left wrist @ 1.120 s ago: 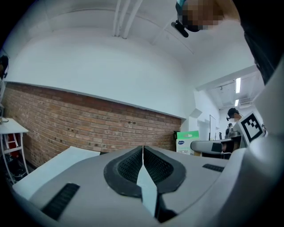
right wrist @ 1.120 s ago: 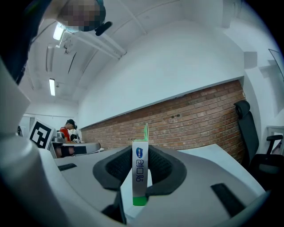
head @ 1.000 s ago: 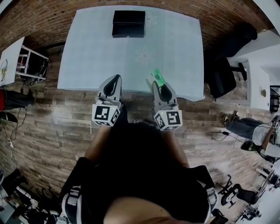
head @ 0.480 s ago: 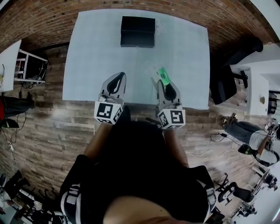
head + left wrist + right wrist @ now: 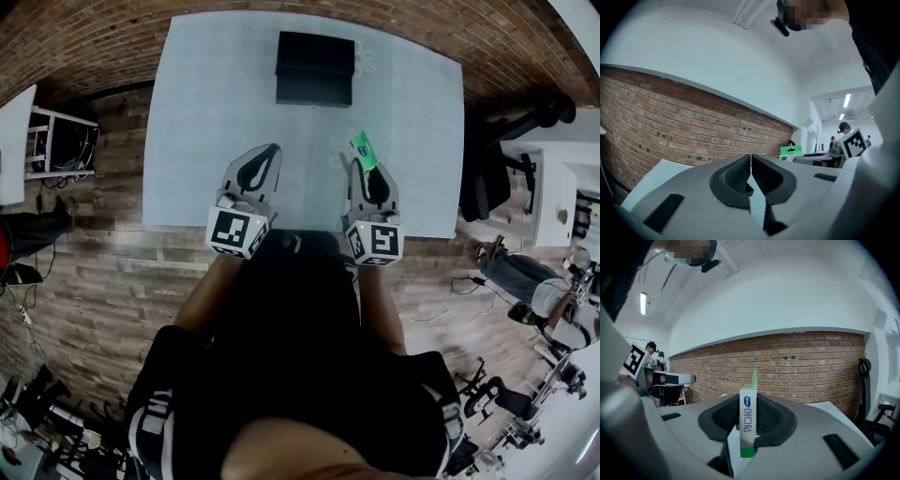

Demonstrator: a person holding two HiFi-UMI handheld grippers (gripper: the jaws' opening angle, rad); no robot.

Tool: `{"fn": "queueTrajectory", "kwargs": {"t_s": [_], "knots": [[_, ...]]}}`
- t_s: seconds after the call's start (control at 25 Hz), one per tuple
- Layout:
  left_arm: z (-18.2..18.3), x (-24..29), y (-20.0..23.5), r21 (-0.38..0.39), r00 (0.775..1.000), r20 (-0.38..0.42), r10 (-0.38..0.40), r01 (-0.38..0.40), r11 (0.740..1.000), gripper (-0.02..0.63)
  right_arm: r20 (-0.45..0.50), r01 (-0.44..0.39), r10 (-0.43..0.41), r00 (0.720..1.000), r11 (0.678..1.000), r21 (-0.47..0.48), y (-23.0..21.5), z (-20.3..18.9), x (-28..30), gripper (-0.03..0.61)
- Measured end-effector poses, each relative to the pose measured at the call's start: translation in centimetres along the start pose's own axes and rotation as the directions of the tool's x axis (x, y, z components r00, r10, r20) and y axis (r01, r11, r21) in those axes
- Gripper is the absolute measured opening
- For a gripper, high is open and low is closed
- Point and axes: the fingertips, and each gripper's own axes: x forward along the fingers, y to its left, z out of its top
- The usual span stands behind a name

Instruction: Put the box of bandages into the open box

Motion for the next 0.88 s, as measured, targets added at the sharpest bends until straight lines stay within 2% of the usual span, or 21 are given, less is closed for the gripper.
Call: {"fn": "queueTrajectory", "kwargs": {"t_s": [0.28, 0.64, 0.88], "knots": [[-0.7, 3.4, 0.6, -0.032, 1.0, -0.016, -0.023, 0.022, 0.999, 0.04, -0.045, -0.004, 0.002, 0.999, 1.0, -0.027, -1.4, -1.0, 2.8, 0.103], [-2.0, 7.7, 2.1, -0.07, 0.999, -0.033, 0.0, -0.003, 0.998, 0.04, -0.077, -0.056, 0.053, 0.996, 0.997, -0.043, -3.2, -2.3, 7.0, 0.103], [-2.3, 11.0, 3.0, -0.035, 0.999, -0.039, 0.019, -0.02, 0.999, 0.039, -0.095, -0.082, 0.077, 0.993, 0.995, -0.058, -5.0, -3.9, 10.1, 0.103]]}}
